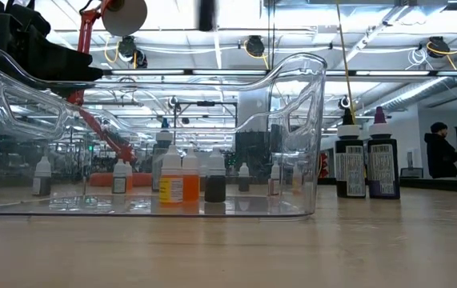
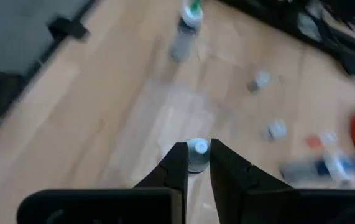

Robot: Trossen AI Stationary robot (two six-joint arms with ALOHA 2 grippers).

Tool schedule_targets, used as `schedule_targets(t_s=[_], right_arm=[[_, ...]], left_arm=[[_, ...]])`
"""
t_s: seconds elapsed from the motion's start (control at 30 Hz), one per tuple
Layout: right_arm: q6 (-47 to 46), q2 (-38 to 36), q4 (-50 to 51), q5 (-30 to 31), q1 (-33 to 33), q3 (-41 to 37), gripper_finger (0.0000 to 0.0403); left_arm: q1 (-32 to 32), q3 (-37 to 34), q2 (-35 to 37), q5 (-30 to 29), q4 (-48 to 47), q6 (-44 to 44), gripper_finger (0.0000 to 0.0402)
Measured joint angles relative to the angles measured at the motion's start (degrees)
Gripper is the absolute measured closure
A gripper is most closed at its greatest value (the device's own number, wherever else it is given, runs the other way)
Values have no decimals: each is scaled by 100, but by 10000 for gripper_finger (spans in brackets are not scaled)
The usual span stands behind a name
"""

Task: Pick & Place food coloring
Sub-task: Put the bottom small purple food coloring into the bin

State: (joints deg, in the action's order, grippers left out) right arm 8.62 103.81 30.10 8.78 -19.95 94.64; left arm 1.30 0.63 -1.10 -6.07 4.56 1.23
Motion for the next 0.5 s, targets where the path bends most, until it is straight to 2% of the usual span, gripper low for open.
schedule_targets(t_s=[0.27,0.5], right_arm=[[402,1255,143,-1010,492,1491,370],[41,1968,-108,-2103,926,1658,370]], left_arm=[[0,1,0,2,-2,0,144],[0,2,-1,2,-4,0,144]])
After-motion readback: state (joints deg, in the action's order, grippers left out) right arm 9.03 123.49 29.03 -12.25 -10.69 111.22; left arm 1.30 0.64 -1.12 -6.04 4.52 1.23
